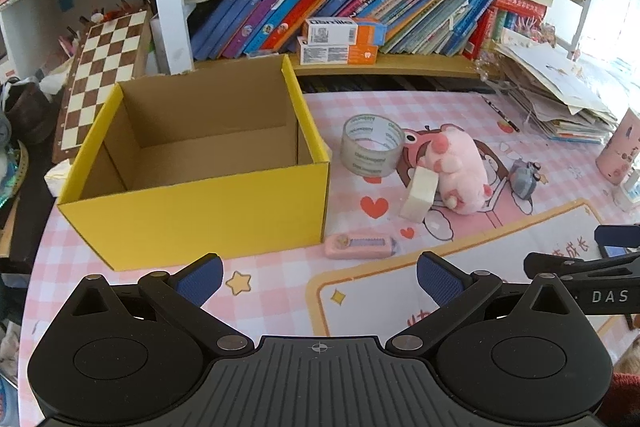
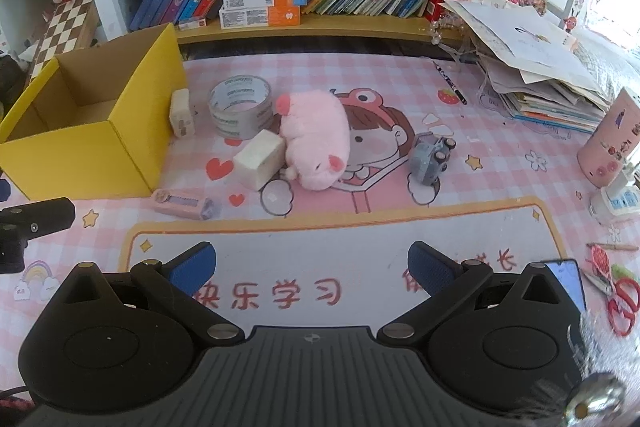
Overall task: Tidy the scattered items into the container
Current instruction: 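Move the left tool toward the pink box cutter while the right tool approaches the grey toy truck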
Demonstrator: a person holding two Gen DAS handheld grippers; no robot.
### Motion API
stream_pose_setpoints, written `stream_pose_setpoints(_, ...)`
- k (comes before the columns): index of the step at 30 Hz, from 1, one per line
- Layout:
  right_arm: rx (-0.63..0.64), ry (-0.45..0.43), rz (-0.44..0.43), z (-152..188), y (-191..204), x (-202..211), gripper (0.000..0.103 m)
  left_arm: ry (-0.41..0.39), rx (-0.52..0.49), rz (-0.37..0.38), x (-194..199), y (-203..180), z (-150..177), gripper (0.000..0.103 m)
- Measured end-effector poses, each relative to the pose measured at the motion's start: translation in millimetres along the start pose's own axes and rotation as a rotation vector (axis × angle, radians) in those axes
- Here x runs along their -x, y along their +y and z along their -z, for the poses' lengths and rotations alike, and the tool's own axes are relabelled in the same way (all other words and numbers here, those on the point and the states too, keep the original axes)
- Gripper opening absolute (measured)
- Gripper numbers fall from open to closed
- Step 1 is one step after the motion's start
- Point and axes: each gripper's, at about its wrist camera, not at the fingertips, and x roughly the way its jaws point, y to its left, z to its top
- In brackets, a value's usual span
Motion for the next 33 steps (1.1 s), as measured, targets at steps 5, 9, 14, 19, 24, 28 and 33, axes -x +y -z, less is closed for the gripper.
stream_pose_setpoints(5,0.015,-0.012,-0.014,-8,-19,-11,0.103,-0.035,-0.027,-0.017,-5,-14,-5,0.103)
stream_pose_setpoints(9,0.026,-0.032,-0.013,-13,-32,-21,0.103,-0.063,-0.065,-0.031,-11,-28,-7,0.103)
stream_pose_setpoints(14,0.019,-0.055,-0.029,-14,-47,-31,0.103,-0.12,-0.095,-0.03,-16,-41,-8,0.103)
stream_pose_setpoints(19,0.025,-0.096,-0.021,-13,-59,-37,0.103,-0.094,-0.025,0.068,-28,-42,-12,0.103)
stream_pose_setpoints(24,0.007,-0.13,-0.046,-12,-73,-41,0.103,-0.06,-0.042,0.083,-40,-55,-11,0.103)
stream_pose_setpoints(28,0.007,-0.198,-0.114,-14,-82,-39,0.103,-0.038,-0.077,0.043,-51,-67,-13,0.103)
stream_pose_setpoints(33,0.03,-0.157,-0.102,-20,-86,-52,0.103,0.005,-0.117,0.017,-66,-76,-12,0.103)
